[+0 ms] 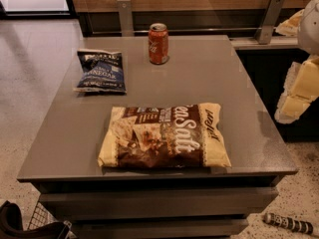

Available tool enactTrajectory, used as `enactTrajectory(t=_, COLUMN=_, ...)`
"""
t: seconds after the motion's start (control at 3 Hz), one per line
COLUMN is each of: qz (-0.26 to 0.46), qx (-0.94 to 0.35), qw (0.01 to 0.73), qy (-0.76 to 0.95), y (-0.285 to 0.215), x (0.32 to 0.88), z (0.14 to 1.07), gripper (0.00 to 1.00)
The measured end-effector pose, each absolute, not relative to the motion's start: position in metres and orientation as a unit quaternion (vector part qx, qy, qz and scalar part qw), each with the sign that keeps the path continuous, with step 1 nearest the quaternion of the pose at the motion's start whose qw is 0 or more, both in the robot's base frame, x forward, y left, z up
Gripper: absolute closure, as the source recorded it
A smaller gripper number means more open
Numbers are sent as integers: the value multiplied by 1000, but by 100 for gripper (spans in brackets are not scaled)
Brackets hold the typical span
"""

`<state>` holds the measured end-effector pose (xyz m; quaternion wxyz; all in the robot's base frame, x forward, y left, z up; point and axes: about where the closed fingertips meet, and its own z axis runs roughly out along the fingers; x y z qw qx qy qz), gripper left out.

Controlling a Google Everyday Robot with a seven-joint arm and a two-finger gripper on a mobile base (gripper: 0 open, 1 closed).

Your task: Knock coke can over

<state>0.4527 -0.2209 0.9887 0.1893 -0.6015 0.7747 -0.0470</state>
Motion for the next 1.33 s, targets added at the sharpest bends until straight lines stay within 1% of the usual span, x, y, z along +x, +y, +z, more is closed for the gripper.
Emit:
enactTrajectory(t=0.33, qz=-46, qx=-584, qw=251, qy=771, y=-244, x=511, z=998, gripper=0)
enactTrajectory(t=0.67, qz=-21, qx=-539, qw=377, qy=753, y=-255, x=585, z=1001, gripper=0)
enactTrajectory(t=1.0, qz=31, qx=-499, qw=479, qy=721, y=-240, x=626, z=1004, gripper=0)
enactTrajectory(t=1.33, qz=110, qx=-452, qw=552, qy=692, y=-212, x=659, z=1000, gripper=0)
